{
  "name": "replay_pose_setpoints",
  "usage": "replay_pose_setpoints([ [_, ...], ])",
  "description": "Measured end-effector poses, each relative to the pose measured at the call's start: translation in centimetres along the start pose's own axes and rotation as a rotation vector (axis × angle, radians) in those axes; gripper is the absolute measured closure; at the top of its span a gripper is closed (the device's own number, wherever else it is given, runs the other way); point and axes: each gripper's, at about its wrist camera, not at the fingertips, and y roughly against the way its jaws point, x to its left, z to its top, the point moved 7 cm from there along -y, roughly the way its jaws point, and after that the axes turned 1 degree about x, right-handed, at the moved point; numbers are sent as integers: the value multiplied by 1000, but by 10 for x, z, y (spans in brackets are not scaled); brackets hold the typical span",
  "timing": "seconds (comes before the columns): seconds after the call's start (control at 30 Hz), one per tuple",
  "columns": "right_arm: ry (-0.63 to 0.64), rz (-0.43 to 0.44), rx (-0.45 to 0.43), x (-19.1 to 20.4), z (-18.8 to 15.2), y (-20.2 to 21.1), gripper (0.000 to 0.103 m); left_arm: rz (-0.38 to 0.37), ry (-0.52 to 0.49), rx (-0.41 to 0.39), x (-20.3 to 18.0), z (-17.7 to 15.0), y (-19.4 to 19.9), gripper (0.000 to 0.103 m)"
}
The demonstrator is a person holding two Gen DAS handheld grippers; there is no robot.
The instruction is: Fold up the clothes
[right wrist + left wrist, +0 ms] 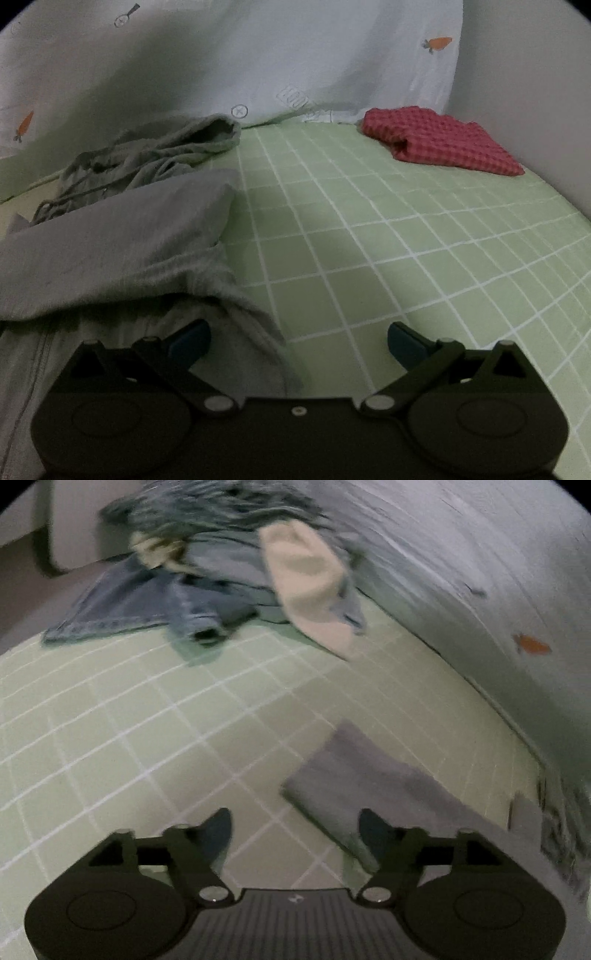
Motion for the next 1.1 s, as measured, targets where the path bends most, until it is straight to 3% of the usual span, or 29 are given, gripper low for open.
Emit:
replay_pose_setpoints([
  [0.2, -9, 3, -28, -2, -2, 2, 0, 27, -82, -10, -15, 5, -15, 5],
  [0.37, -11, 5, -29, -2, -2, 1, 0, 105, -144, -31, -26, 6, -26, 6],
  [0.4, -11, 5, -29, -1, -2, 1, 0, 118, -148, -41, -27, 6, -25, 9],
  [0.53, -12, 7, -30, -2, -2, 1, 0, 117, -156, -67, -32, 12, -22, 62],
  [0.6, -12, 7, -30, -2, -2, 1, 0, 98, -142, -53, -35, 18, -25, 84],
  [0.63, -12, 7, -30, -1, -2, 1, 0, 78, -129, -42, -37, 21, -26, 88],
  [0.8, -14, 10, -30, -2, -2, 1, 0, -6, -121, -85, -63, 33, -12, 89],
  [1.1, -17, 16, -31, -3, -3, 2, 0, -252, -290, -124, -165, 9, 48, 89],
])
